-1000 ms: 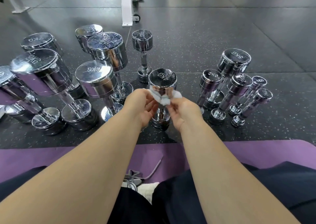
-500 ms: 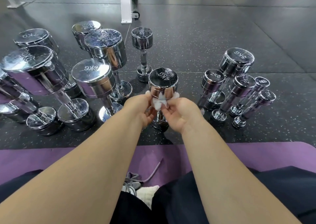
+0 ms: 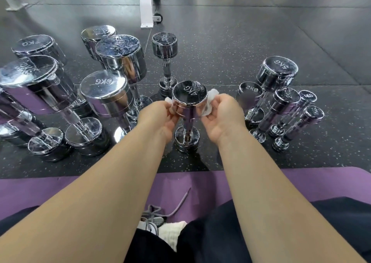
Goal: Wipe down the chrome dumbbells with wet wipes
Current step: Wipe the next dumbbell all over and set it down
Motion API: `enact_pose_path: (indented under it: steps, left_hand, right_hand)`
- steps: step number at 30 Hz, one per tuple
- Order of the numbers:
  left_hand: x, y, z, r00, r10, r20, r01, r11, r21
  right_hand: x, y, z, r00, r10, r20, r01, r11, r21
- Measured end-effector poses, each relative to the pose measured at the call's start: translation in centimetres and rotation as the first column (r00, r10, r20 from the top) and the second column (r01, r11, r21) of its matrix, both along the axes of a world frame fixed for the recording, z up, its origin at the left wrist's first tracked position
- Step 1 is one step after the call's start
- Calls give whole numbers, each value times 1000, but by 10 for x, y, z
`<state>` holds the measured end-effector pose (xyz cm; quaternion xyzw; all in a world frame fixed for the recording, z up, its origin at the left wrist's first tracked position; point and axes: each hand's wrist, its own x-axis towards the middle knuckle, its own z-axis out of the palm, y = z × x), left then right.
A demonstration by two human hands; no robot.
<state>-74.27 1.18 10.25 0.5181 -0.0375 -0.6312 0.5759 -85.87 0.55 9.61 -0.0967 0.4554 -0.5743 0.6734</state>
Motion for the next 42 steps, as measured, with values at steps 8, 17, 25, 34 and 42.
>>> enact_pose_path:
  steps: [8,17,25,34,42]
  left_hand:
    - [9,-24,-7,945,-293,145,295,956,10]
    - [16,-13,-1,911,-375,170,378,926,18]
    - [18,11,-1,884,-402,240,385,916,116]
    - [1,22,-5,853,-413,319,377,910,170]
    - [-4,21,-24,732,-231,641,390,913,-117]
  right_hand:
    - [-7,-27,3,941,338,-17,-338,941,27]
    - [-11,-12,3,955,282,-93,-278,959,51]
    - [-12,22,4,985,173,-28,-171,984,57]
    - [8,27,-24,949,298,-103,-287,951,113]
    - [5,6,-37,974,-36,-224,25,998,-49]
